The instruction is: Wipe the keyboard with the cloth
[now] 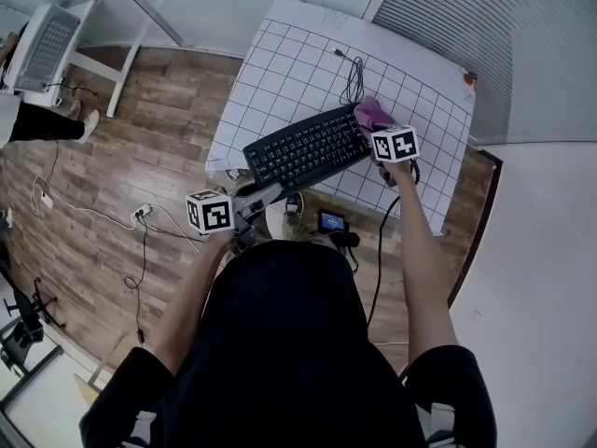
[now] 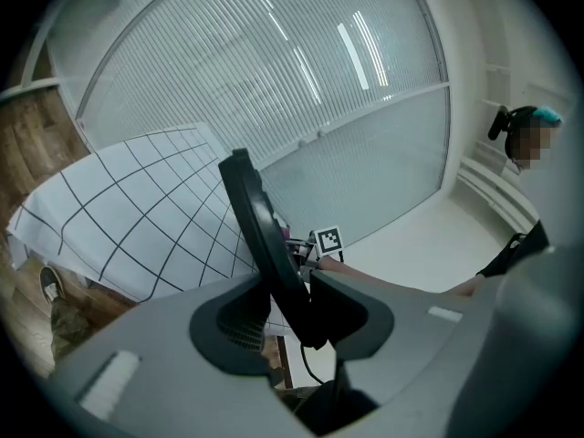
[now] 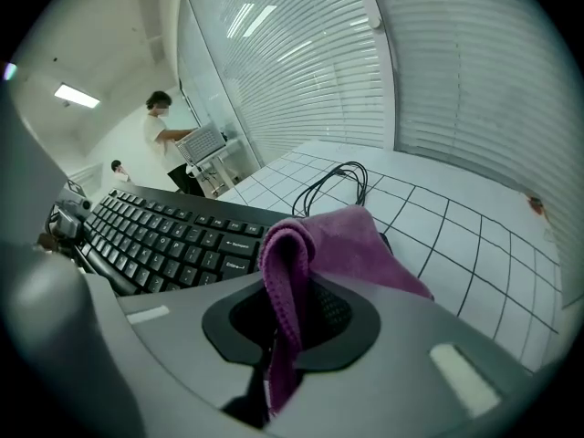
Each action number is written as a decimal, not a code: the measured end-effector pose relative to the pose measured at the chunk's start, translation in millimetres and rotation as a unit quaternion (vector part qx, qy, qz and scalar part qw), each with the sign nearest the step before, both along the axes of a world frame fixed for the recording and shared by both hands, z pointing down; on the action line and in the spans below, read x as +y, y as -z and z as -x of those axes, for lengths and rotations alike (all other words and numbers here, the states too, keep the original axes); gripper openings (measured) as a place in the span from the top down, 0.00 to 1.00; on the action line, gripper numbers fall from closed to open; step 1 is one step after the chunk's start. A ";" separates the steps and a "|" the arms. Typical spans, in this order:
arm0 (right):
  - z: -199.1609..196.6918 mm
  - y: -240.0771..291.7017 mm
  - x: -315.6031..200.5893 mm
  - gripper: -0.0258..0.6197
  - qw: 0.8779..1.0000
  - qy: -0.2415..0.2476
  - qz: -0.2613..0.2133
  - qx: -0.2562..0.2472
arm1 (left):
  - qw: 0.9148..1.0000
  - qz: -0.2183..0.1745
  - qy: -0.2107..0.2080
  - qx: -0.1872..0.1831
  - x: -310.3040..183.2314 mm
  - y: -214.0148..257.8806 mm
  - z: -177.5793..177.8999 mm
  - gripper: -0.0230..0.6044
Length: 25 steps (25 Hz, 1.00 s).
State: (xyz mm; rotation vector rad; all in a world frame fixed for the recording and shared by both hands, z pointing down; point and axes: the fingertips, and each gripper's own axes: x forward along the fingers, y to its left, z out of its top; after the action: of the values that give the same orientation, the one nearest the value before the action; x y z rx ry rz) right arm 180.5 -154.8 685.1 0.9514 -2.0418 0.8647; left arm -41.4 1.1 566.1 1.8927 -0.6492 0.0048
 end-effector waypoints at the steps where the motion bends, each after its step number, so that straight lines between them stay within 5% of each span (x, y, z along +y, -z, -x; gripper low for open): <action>1: 3.2 1.5 1.4 0.88 1.000 0.001 0.002 -0.007 | 1.000 0.000 0.000 0.000 -0.4 -0.1 0.2 0.77; 16: 53.8 32.3 32.6 0.88 0.999 0.029 -0.002 -0.025 | 1.000 -0.001 -0.003 -0.002 0.7 -0.6 -0.4 0.77; 25: 77.8 45.2 50.8 0.87 0.994 0.001 0.045 -0.098 | 1.000 0.001 -0.002 -0.002 3.1 -4.1 0.1 0.77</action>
State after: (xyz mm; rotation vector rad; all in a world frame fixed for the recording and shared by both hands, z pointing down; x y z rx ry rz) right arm 102.7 -103.9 639.9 0.8434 -2.1455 1.0768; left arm -41.5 4.3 570.3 1.8913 -0.6488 0.0120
